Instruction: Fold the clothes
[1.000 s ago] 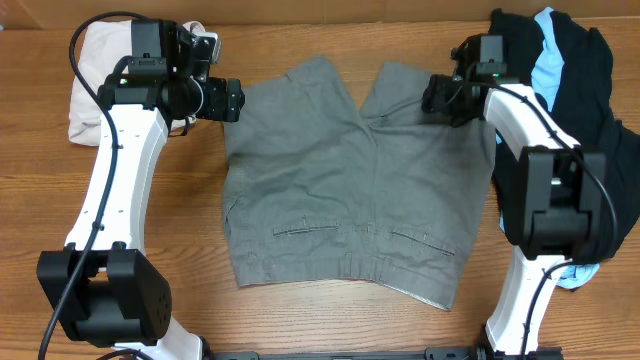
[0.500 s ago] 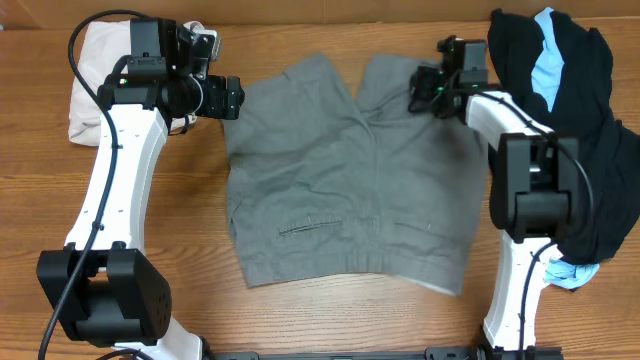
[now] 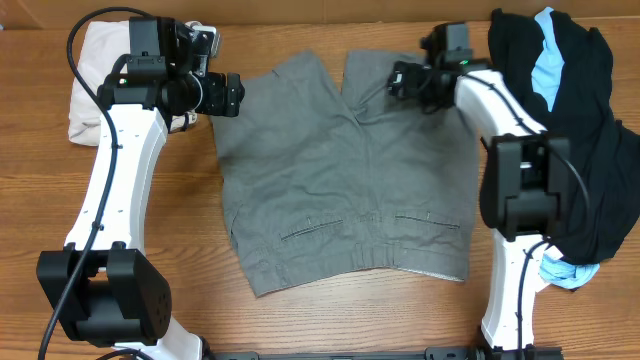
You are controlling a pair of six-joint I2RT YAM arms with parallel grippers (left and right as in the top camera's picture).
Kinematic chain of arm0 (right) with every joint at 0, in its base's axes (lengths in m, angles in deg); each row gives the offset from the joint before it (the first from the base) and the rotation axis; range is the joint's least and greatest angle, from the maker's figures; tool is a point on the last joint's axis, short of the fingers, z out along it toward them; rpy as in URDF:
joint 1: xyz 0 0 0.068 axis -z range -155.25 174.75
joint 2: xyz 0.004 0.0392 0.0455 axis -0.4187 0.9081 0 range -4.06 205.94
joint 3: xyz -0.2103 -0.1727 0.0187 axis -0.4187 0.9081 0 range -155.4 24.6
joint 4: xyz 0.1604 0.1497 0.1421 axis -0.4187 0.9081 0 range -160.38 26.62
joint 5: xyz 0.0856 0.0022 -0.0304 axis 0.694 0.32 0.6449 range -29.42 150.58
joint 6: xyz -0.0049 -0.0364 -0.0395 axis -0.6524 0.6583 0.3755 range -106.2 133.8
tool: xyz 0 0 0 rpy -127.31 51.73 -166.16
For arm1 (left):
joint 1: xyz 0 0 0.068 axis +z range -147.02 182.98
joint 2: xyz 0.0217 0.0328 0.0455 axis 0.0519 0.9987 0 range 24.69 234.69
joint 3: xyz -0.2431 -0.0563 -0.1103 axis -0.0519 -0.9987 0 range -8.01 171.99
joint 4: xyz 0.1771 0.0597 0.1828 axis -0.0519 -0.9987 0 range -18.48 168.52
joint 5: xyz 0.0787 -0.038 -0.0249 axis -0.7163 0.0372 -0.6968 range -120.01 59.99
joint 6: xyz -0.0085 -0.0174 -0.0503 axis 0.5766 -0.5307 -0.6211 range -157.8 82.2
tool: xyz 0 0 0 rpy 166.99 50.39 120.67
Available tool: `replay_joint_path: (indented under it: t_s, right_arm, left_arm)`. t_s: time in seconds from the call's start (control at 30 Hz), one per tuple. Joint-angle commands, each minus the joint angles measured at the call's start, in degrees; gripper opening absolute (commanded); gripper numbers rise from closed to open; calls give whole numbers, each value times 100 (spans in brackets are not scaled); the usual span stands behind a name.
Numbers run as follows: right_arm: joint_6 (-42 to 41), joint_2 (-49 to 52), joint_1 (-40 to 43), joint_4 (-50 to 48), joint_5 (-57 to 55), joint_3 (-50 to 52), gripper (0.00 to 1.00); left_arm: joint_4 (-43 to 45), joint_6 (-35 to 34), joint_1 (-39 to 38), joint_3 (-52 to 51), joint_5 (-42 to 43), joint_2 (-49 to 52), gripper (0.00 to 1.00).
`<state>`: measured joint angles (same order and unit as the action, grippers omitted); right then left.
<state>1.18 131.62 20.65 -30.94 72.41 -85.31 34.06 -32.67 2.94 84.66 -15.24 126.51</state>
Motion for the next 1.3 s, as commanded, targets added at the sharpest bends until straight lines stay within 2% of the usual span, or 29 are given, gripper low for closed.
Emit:
replay_joint_path:
  t_s: [0.0, 0.17, 0.23, 0.37, 0.63, 0.83, 1.07, 1.27]
  right_arm:
    - [-94, -1058, 389, 837, 2, -654, 100]
    - [-114, -1921, 726, 2114, 131, -756, 100]
    - [-114, -2162, 874, 2726, 129, -754, 100]
    - [-109, -2253, 1064, 3477, 105, -739, 100]
    - [170, -2253, 1209, 4094, -63, -199, 100]
    - [219, -2253, 1303, 3694, -229, 817, 100]
    - [195, -2253, 1390, 2881, -173, 1823, 99]
    - [195, -2251, 1816, 2068, -173, 2802, 93]
  left_arm:
    - [-20, 127, -48, 328, 24, 39, 90]
    - [-317, 109, -85, 597, 105, 39, 95]
    - [-328, 109, -85, 636, 424, 39, 97]
    - [-343, 111, -87, 647, 737, 39, 100]
    - [-487, 245, -90, 647, 640, 42, 100]
    - [-636, 264, -90, 647, 107, 42, 100]
    - [-647, 262, -90, 645, 4, 44, 100]
    - [-603, 264, -90, 645, -4, 63, 100]
